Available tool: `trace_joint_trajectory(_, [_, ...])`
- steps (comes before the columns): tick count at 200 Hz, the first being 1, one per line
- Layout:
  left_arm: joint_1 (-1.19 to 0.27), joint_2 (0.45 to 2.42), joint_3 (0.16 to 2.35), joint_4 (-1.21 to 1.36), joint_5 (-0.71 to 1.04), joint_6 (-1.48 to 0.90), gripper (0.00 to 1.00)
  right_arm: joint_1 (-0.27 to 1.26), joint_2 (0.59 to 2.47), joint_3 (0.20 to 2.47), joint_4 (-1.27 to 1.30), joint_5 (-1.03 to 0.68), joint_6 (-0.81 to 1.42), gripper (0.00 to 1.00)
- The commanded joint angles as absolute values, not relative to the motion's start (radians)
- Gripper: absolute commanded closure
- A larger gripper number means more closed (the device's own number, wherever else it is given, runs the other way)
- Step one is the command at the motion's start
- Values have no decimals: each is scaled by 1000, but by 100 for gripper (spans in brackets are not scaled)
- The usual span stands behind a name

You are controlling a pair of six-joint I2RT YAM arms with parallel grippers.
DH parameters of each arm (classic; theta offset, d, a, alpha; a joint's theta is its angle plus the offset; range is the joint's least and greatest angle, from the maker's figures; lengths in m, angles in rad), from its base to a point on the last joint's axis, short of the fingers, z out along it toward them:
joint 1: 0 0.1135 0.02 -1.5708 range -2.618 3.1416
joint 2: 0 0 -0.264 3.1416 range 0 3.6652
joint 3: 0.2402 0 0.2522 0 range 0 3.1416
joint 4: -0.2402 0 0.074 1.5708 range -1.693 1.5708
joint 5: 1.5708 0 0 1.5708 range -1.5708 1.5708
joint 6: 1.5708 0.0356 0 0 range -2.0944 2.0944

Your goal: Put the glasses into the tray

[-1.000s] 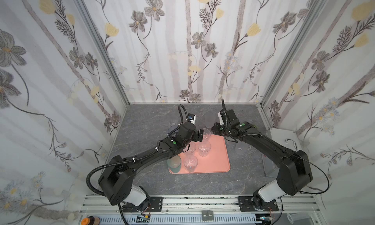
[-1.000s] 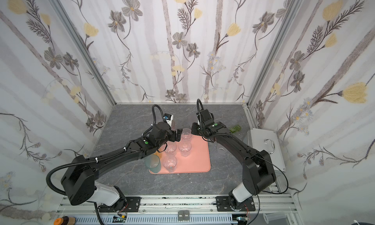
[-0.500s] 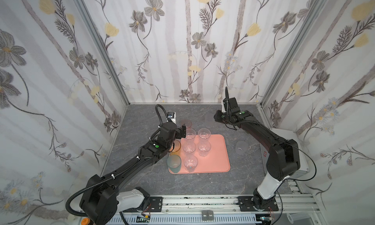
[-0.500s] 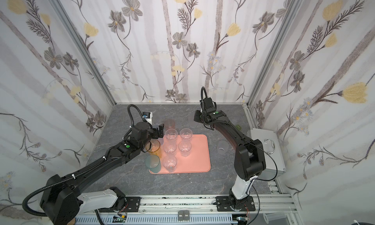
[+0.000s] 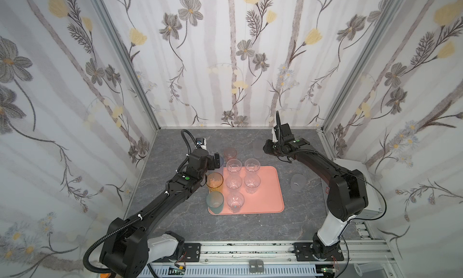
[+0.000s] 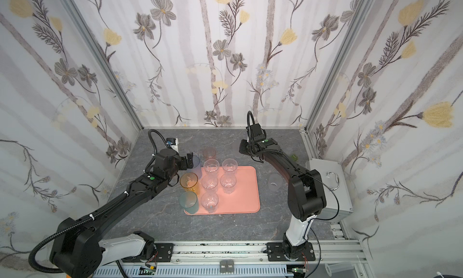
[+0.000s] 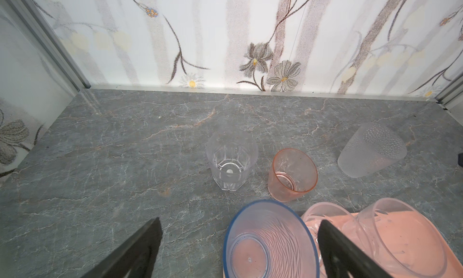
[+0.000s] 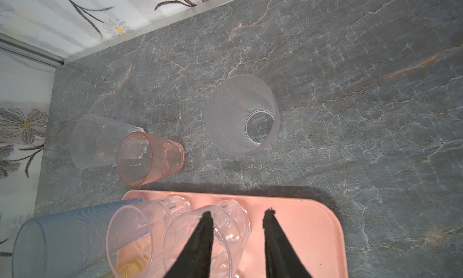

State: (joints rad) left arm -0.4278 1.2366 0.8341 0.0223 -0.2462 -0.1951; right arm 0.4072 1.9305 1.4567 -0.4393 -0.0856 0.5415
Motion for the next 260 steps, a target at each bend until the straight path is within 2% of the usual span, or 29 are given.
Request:
trace_joint_trajectory(1, [-359,1274,879,13,-170,-222,0,417,1921,1436,-380,-103,563,65])
trace_joint_trajectory(42, [-202,1460,1060,-76,25,-218,0,446,1882,1366,-331,-94,574,65])
trace_joint_trajectory(67, [-152,1598,1206,-172,110,-185,4,457,1883,1364,-331,-90,569,65])
trace_joint_trajectory(129, [-127,1785,1362,-309,161,-107,13,472,1951,1478,-397,-117,537,65])
trace_joint_trajectory(237, [-127,1970,1468,-317,211,-131,39,489,1990,1510,-420,-102,539,65])
trace_joint_trajectory(260, [-127,1994,1489,-317,206,-136,51,502,1988,1510,-420,-92,549,65])
